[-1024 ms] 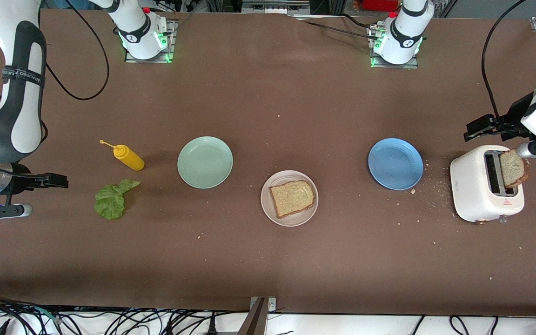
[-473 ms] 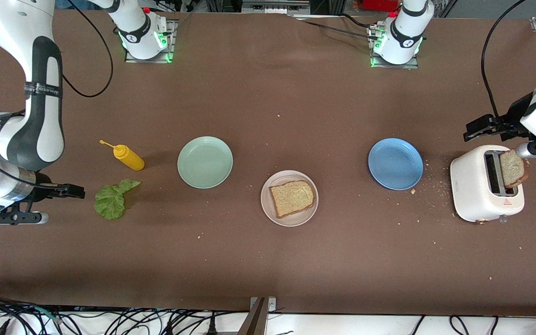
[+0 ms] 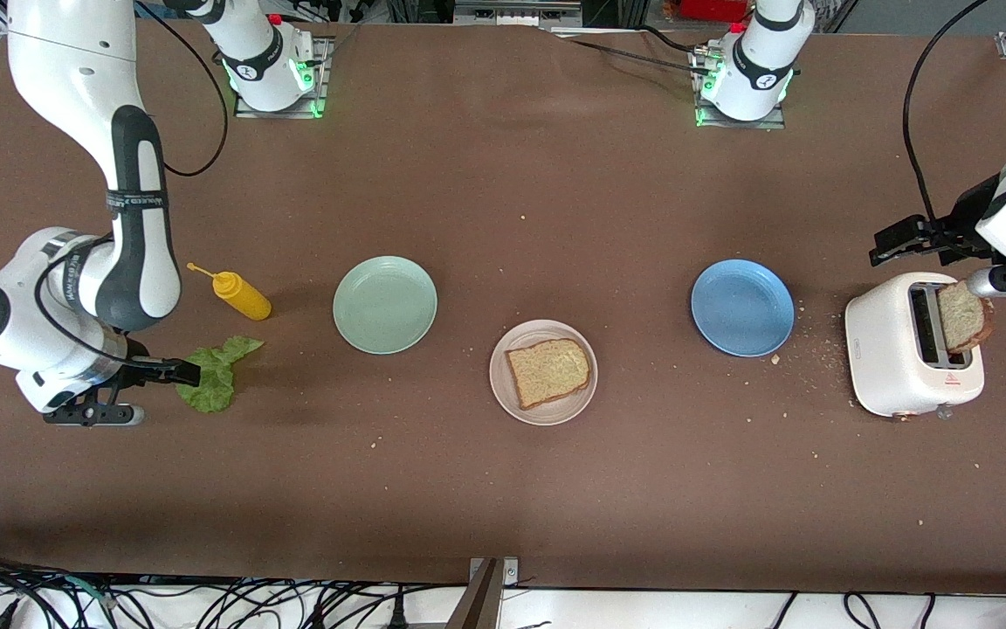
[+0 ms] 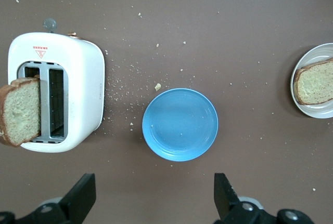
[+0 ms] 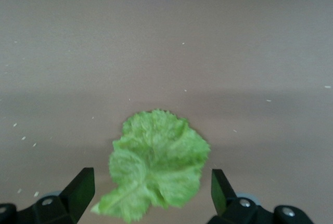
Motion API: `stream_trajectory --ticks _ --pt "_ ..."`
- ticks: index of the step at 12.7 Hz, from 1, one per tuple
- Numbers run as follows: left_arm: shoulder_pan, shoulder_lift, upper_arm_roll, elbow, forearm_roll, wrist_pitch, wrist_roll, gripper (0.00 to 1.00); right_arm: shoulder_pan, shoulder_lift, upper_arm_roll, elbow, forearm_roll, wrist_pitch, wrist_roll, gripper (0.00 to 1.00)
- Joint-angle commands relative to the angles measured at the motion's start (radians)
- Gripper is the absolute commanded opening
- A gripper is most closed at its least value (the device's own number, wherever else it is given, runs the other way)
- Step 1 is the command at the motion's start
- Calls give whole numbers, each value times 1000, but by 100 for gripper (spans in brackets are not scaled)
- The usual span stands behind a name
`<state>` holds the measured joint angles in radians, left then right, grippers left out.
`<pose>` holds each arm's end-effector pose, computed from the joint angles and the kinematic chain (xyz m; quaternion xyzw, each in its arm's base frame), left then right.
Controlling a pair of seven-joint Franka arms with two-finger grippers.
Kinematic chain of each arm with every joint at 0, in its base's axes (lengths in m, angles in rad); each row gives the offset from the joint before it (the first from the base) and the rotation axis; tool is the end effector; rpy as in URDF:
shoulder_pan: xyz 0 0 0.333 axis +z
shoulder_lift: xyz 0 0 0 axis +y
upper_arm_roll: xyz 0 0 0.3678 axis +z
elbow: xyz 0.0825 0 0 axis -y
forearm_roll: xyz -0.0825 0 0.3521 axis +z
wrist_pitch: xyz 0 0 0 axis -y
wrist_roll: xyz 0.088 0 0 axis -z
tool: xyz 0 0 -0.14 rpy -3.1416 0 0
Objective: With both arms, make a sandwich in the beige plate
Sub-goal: 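Lower the right gripper and pinch the lettuce leaf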
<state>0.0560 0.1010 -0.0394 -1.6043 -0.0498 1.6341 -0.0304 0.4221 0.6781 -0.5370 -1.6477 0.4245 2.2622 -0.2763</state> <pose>0.5570 0.0037 0.5795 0.9987 0.0260 -0.0357 0.0265 0.6947 -0.0004 0.2900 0.9997 0.0006 0.0261 0.0020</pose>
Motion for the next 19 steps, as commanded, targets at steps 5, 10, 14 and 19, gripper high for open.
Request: stream_trajectory --ticks 5,10,14,19 --pt "-7 3 1 10 27 3 4 100 -34 52 83 -102 129 181 -24 99" --pt "-7 5 1 10 27 4 4 100 -34 54 83 -136 141 162 -26 10" --pt "-7 8 1 10 27 3 4 100 -32 51 80 -127 137 160 -32 0" --pt "-7 8 1 10 28 3 4 100 -22 18 66 -45 115 104 -29 0"
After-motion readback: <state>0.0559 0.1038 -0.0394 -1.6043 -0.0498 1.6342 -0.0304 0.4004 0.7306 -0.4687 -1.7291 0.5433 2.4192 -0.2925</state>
